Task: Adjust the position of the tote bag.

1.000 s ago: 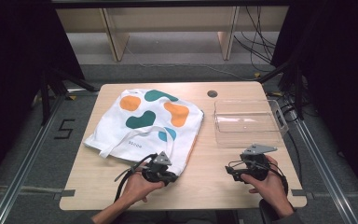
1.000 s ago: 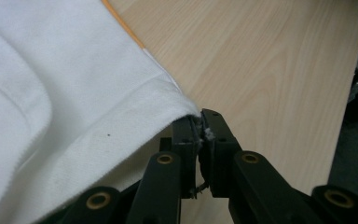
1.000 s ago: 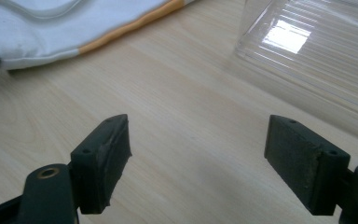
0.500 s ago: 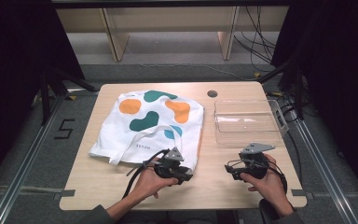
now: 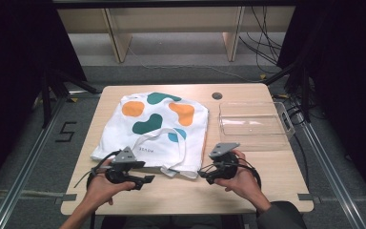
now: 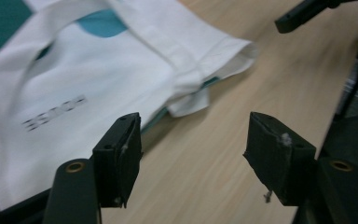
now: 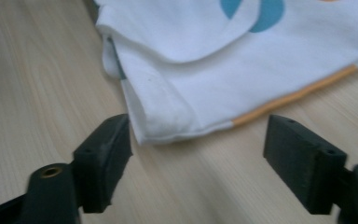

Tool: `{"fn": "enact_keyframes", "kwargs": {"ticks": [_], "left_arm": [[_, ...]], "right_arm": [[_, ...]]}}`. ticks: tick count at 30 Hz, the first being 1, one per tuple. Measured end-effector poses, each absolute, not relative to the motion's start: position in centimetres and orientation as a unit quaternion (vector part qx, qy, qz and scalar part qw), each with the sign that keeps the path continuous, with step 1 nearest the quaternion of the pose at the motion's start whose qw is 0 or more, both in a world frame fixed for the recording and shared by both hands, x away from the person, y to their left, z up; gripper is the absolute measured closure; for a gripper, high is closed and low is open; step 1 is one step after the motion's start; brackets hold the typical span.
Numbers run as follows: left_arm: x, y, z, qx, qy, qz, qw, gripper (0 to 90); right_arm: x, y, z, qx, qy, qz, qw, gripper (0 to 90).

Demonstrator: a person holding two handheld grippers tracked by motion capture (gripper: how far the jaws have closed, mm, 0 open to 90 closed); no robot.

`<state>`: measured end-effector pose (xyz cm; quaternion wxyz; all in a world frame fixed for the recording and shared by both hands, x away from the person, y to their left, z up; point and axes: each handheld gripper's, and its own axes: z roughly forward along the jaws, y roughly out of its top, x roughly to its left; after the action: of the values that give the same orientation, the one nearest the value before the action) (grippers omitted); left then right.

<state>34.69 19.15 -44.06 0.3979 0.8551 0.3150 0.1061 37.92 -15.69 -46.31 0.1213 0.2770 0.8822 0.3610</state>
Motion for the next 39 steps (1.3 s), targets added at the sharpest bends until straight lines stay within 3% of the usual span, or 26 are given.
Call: {"fn": "enact_keyframes", "kwargs": {"ticks": [6,9,11,18,25,30,39], "left_arm": [[35.5,23.5,-44.3,0.829,0.376,0.142,0.388,31.9],[36.1,25.7,-44.4,0.822,0.401,0.16,0.37,30.5],[36.4,26.7,-44.4,0.813,0.419,0.165,0.369,30.6],[36.6,28.8,-44.5,0.801,0.446,0.202,0.344,30.5],[36.2,31.0,-45.0,0.793,0.469,0.198,0.336,30.4],[36.1,30.7,-46.0,0.825,0.449,0.157,0.306,28.8],[36.6,29.3,-48.0,0.857,0.419,0.15,0.26,26.6]], "right_arm": [[38.7,-12.5,-47.0,0.233,0.912,0.313,0.126,36.1],[38.9,-11.6,-47.5,0.232,0.92,0.296,0.114,46.8],[39.1,-11.3,-47.7,0.22,0.926,0.284,0.118,59.1],[39.3,-12.2,-47.5,0.191,0.933,0.267,0.143,77.3],[39.9,-15.1,-46.9,0.207,0.932,0.26,0.146,81.9],[40.2,-16.8,-46.7,0.237,0.921,0.274,0.144,84.3],[40.6,-17.9,-46.6,0.241,0.919,0.282,0.137,84.5]]}}
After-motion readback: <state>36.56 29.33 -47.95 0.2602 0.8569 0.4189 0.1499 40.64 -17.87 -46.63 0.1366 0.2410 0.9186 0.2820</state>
